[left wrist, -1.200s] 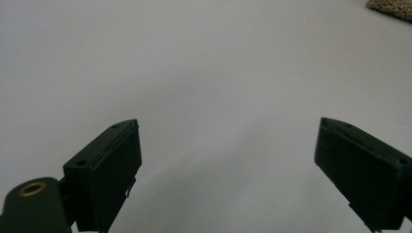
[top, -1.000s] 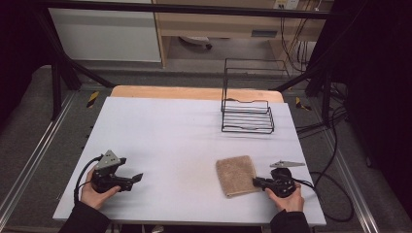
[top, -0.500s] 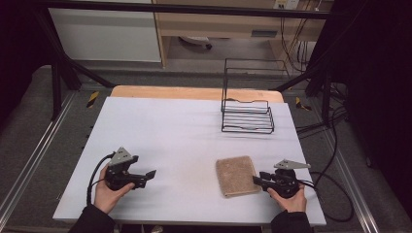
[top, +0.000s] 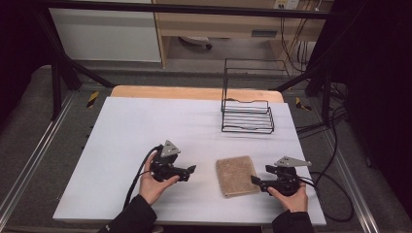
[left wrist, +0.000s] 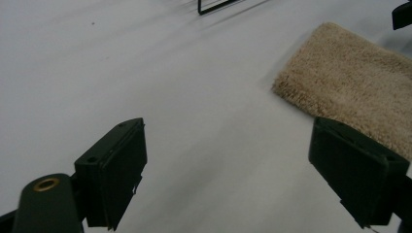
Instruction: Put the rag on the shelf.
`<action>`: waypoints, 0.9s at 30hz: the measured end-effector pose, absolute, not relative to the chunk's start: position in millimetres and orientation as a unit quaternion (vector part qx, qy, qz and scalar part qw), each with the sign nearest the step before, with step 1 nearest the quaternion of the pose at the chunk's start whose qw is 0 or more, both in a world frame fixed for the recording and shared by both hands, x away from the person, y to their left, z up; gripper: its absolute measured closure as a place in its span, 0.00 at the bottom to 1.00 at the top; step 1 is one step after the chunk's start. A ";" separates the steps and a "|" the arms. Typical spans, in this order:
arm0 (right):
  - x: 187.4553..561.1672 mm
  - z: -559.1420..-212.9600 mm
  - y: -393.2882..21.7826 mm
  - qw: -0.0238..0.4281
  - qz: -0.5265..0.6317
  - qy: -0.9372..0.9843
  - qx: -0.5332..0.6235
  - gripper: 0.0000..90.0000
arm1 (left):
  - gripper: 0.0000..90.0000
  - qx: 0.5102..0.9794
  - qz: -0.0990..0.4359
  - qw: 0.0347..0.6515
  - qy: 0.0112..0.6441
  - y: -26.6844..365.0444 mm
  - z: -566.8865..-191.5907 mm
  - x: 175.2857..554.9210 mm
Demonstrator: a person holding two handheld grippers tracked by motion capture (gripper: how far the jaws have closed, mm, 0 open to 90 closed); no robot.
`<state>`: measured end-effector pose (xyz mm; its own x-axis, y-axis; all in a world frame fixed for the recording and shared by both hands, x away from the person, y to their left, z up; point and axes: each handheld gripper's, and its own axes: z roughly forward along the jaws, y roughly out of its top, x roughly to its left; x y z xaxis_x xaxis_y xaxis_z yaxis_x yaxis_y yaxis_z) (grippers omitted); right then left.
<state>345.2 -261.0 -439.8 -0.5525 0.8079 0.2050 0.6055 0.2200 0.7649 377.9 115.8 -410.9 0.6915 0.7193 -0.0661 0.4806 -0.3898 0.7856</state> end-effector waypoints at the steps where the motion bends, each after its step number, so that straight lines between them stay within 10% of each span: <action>1: 345.2 -439.8 -261.0 0.119 0.425 0.772 0.458 0.19 | 0.16 0.822 0.143 0.413 0.365 110.0 -411.4 379.4; 27: 346.9 -441.2 -259.9 0.120 0.421 0.777 0.454 0.09 | 0.55 0.835 0.097 0.373 0.393 17.7 -442.0 415.1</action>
